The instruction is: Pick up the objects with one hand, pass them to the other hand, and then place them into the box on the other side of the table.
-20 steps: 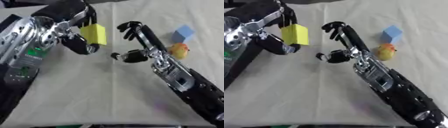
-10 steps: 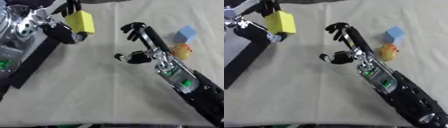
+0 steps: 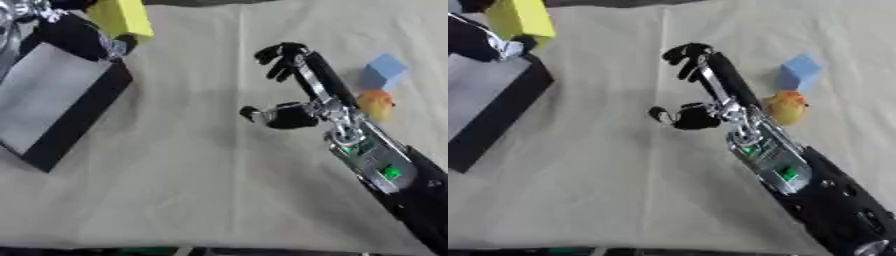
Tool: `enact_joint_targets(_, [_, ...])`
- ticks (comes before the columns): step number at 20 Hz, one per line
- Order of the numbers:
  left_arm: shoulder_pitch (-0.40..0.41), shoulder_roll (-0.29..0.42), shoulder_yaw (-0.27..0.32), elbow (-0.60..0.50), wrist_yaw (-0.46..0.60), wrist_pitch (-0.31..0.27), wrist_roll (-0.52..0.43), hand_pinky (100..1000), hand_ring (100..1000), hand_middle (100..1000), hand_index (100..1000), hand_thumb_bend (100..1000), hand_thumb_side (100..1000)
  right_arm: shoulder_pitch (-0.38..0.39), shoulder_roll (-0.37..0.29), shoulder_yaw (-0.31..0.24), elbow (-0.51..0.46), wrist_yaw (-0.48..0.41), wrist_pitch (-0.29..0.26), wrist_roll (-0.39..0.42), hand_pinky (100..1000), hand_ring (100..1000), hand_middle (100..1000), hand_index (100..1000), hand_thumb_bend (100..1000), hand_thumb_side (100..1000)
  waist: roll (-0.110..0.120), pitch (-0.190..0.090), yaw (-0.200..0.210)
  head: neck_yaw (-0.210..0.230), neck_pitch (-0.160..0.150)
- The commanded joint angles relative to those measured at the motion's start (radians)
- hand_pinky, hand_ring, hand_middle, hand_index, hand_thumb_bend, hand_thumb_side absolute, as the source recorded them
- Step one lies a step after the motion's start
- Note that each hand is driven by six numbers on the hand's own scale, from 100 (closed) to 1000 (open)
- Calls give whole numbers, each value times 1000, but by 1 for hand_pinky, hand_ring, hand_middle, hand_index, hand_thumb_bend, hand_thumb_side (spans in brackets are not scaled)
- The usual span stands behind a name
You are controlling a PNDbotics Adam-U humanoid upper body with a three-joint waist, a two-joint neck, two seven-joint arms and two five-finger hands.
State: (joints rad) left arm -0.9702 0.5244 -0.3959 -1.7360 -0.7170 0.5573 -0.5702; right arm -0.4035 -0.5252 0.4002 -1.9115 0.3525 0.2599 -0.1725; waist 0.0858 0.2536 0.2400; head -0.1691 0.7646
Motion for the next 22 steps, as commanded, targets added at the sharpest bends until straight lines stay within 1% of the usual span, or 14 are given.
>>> enact_joint_targets(1, [-7, 59, 31, 15, 36, 27, 4, 643, 508, 408, 414, 240, 100, -6, -22, -16, -51, 3, 1, 3, 581, 590, 646, 750, 647, 100, -18, -36, -3, 21, 5])
enact_joint_targets(5, [0, 91, 44, 46, 62, 40, 24, 644, 508, 408, 414, 239, 100, -1, -26, -23, -83, 5, 4, 9, 581, 584, 636, 739, 643, 100, -28, -31, -11, 38, 5])
enact_joint_targets(9, [13, 114, 52, 82, 66, 43, 42, 643, 509, 409, 414, 243, 100, -2, -25, -27, -88, 2, -8, 1, 579, 581, 632, 737, 640, 100, -37, -27, -18, 58, 5])
enact_joint_targets(12, [26, 128, 60, 115, 61, 47, 55, 643, 511, 411, 419, 252, 100, -3, -25, -29, -88, -2, -18, -10, 578, 580, 626, 735, 639, 100, -41, -25, -22, 73, 5])
enact_joint_targets(22, [70, 153, 83, 214, 29, 48, 83, 640, 516, 416, 423, 282, 100, -10, -20, -32, -89, -17, -26, -21, 578, 581, 620, 736, 642, 100, -51, -20, -33, 122, 5])
